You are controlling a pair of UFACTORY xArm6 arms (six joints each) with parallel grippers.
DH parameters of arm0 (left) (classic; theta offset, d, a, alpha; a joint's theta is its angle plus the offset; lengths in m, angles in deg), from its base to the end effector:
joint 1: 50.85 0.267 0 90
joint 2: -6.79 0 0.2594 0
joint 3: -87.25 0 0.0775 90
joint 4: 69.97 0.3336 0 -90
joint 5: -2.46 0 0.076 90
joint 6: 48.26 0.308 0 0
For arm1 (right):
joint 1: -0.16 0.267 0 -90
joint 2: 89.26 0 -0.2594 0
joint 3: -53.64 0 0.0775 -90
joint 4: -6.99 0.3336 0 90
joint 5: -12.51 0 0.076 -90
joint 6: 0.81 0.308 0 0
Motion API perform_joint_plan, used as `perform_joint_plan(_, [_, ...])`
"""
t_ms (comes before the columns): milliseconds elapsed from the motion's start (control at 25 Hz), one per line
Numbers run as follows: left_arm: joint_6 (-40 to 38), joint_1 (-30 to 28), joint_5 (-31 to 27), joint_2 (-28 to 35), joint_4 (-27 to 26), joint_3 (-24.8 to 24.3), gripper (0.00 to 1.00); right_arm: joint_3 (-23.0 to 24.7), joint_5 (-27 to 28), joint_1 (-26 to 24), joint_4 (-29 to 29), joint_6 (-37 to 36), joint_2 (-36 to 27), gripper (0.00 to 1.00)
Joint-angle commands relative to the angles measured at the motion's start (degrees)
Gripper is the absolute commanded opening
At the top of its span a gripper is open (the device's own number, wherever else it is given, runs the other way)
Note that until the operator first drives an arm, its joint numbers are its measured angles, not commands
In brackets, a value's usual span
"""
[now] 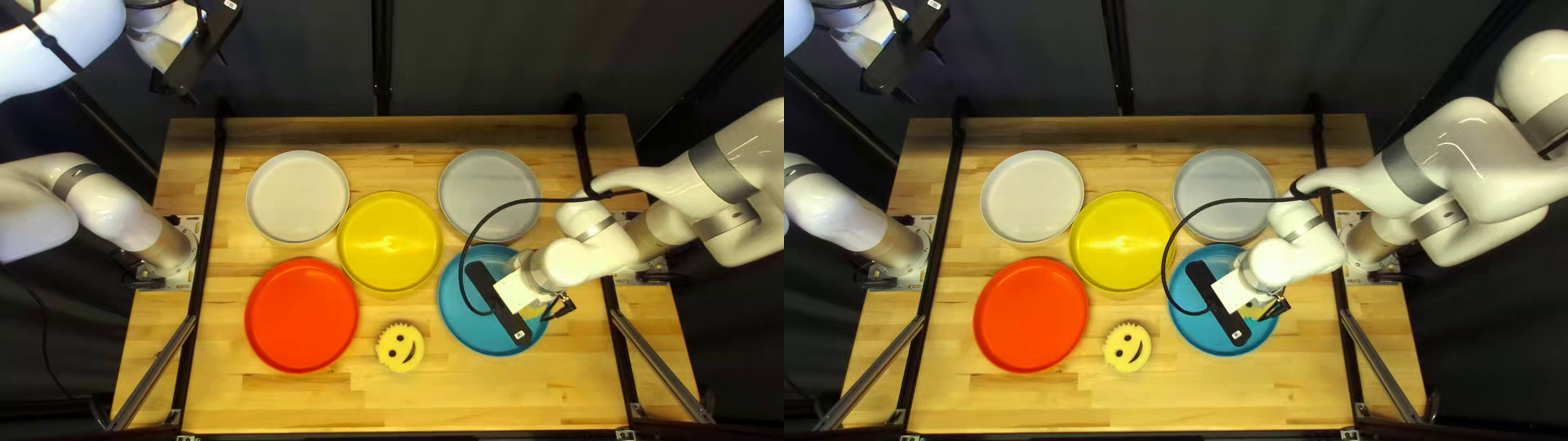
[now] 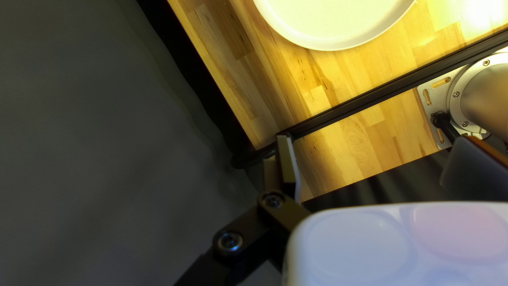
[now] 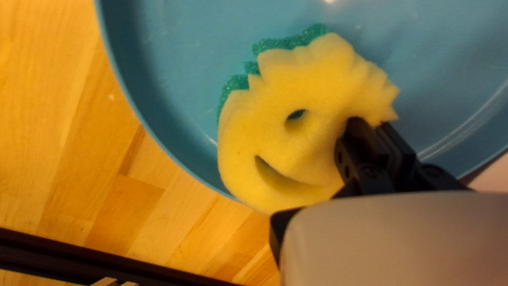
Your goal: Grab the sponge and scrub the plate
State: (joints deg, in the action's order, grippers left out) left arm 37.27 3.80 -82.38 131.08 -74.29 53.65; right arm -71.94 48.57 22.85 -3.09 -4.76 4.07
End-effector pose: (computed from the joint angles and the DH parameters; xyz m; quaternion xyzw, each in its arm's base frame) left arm 0.1882 0.2263 0.2650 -0.9624 0.2643 -0.0528 0.0351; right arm 0.2992 0.1024 -0.0262 0.9521 0.3001 -0.0246 0.0541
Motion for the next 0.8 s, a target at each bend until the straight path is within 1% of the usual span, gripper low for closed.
perform_joint_plan(40, [0.00,0.00,0.00,0.00,0.00,0.00,1.00,-2.31,0.59,-1.72,-1.00,-0.98,0.87,0.00])
perform_joint_plan(280, [0.00,0.00,0.00,0.00,0.00,0.00,1.00,-4.75,1.64,-5.43,-1.98,-2.17,1.02,0.00])
perform_joint_plan(360, [0.00,0.00,0.00,0.00,0.00,0.00,1.00,-6.18,1.78,-7.63,-1.92,-3.55,2.05,0.00])
perform_joint_plan(560, [0.00,0.00,0.00,0.00,0.00,0.00,1.00,-8.75,1.37,-11.29,-0.71,-6.89,4.80,0.00])
perform_joint_plan(680, [0.00,0.00,0.00,0.00,0.00,0.00,1.00,-9.89,1.63,-11.12,-0.14,-7.12,5.77,0.00])
perform_joint_plan(800, [0.00,0.00,0.00,0.00,0.00,0.00,1.00,-10.64,2.04,-9.57,0.23,-6.23,6.40,0.00])
